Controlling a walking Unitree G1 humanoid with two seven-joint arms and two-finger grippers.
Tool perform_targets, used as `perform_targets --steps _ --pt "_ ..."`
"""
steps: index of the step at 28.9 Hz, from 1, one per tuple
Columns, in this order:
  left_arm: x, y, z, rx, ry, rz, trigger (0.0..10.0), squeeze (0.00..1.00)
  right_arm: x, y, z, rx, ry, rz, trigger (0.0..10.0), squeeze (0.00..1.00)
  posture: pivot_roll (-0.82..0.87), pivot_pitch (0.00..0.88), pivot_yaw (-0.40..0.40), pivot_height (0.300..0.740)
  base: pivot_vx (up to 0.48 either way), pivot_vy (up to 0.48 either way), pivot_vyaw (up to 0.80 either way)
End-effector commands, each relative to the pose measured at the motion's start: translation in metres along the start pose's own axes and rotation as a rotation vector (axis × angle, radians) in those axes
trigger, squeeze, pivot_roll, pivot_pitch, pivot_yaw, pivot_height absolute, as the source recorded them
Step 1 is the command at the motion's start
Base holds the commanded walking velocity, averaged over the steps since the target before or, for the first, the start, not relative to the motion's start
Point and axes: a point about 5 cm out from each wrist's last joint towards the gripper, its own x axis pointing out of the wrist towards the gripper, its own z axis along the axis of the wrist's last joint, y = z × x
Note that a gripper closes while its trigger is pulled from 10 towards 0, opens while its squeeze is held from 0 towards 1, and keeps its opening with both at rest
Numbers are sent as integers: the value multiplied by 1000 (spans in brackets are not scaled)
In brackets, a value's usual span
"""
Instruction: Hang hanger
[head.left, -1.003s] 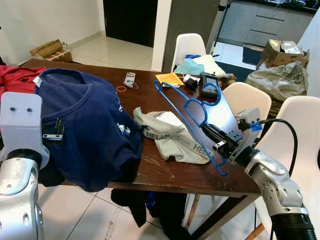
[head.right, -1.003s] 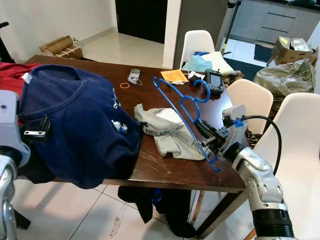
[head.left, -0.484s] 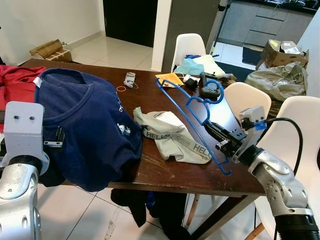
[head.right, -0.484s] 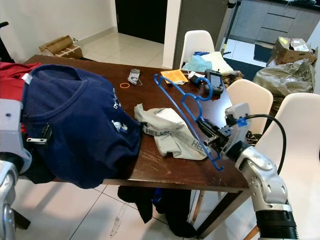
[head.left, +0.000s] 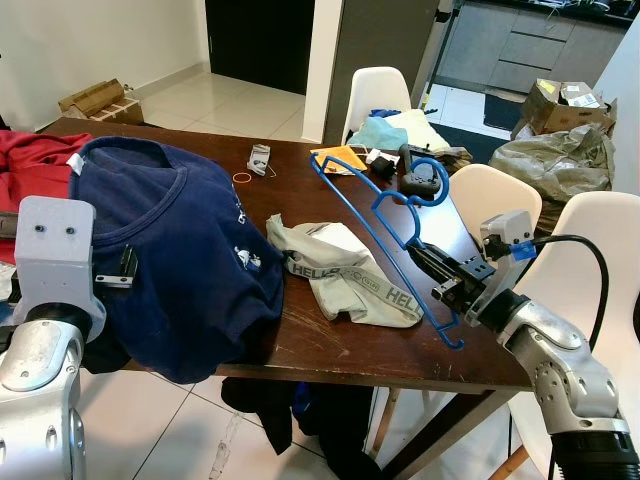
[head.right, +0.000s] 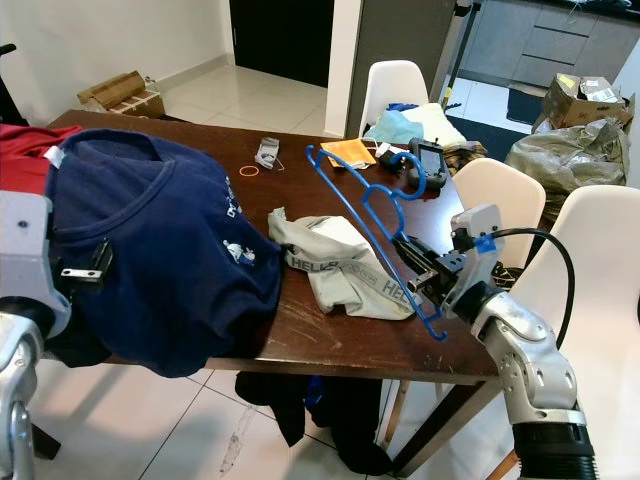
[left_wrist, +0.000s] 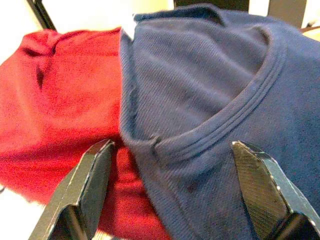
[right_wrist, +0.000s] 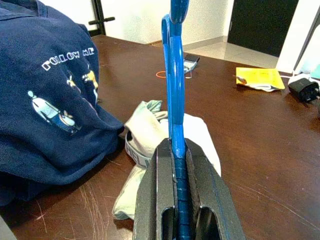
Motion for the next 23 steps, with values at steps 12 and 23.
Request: perform_targets --steps 12,23 --pt "0 -10 -1 47 -26 -71 0 0 -5 -1 3 -4 0 -9 10000 0 86 43 -85 740 0 0 0" --pt "-2 -14 -7 49 -2 -95 0 0 -8 -6 6 -13 -1 -18 10000 0 83 42 -86 740 0 0 0"
